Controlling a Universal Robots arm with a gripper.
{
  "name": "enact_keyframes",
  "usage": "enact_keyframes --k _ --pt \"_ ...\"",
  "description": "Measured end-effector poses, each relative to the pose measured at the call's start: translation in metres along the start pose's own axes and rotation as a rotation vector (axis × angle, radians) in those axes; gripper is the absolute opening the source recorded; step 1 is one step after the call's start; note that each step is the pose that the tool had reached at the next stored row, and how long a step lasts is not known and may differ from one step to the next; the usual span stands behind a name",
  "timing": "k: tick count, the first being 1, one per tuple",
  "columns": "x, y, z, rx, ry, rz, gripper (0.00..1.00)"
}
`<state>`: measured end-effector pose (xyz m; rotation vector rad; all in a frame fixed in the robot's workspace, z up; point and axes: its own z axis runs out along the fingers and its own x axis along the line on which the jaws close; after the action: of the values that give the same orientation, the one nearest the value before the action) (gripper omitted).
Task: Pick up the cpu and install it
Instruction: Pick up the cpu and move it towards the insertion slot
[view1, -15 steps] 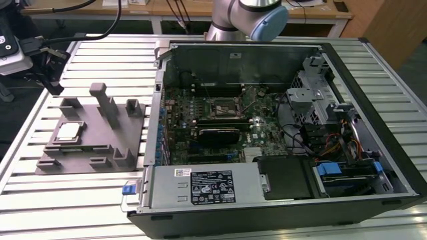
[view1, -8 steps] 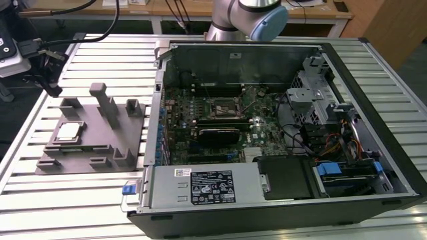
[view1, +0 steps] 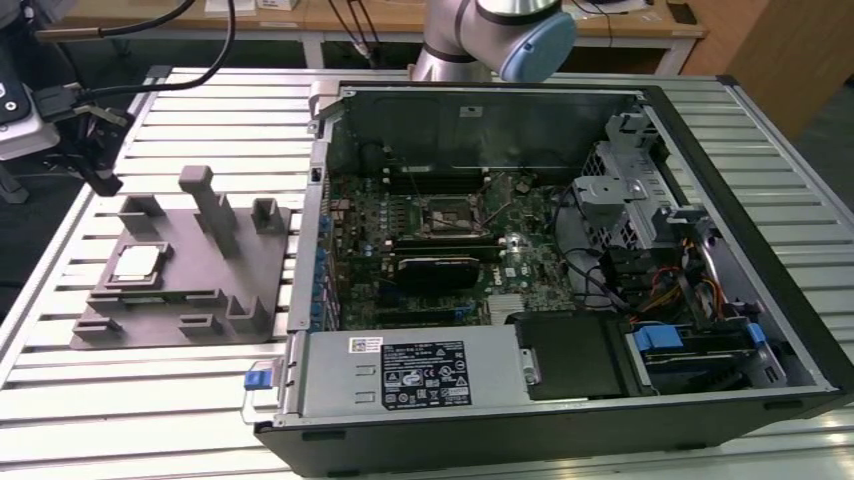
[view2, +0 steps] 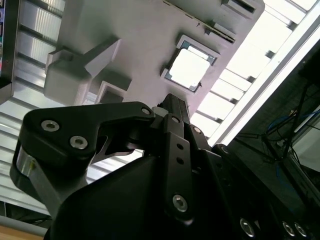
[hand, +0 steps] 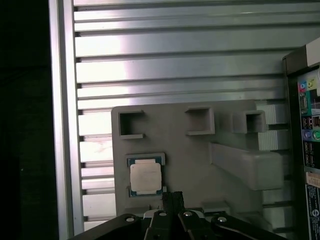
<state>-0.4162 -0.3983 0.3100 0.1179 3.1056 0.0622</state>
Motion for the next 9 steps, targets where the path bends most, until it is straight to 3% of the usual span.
enact_keyframes --k 9 --pt "0.0052 -0.0006 0.0058 0.0001 0.0001 0.000 0.11"
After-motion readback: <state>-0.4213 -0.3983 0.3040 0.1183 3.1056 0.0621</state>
